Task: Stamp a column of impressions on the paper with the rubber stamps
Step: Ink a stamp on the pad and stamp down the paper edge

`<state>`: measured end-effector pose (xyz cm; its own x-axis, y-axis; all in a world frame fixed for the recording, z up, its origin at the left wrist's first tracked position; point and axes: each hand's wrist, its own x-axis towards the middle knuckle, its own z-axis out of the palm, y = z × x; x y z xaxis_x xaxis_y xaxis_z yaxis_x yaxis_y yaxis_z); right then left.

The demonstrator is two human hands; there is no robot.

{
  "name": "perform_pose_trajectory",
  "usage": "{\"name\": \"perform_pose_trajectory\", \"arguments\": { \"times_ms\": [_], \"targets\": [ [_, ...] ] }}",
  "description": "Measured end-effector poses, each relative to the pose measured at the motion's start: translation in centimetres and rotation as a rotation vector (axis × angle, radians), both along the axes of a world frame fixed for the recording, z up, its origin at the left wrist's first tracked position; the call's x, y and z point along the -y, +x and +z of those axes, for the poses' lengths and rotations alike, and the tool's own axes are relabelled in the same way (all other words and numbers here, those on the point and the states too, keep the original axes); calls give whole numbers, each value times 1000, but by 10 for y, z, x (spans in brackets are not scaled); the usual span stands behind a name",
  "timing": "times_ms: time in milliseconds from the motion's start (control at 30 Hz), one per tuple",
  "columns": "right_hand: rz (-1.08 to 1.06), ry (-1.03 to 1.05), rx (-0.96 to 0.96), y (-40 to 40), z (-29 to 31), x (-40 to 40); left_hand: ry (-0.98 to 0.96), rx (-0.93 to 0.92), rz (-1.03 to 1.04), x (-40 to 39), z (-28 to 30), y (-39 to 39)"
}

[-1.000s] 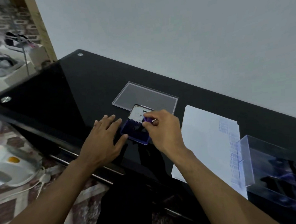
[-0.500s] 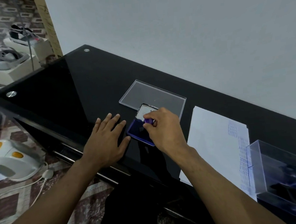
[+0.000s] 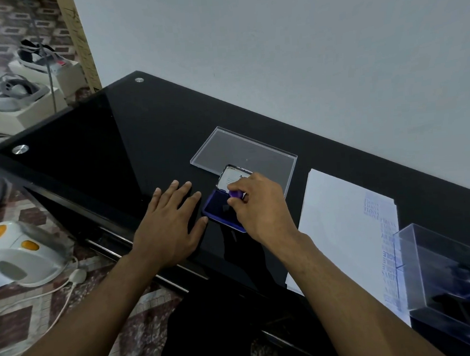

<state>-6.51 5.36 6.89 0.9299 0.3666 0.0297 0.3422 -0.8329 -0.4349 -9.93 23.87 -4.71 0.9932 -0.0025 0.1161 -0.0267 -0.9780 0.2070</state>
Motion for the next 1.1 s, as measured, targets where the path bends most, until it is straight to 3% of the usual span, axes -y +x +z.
{"name": "perform_pose_trajectory", "arguments": {
  "times_ms": [1100],
  "targets": [
    [-4,19,-1,5,-7,3,-14,-9,5,0,-1,-1]
  ]
}}
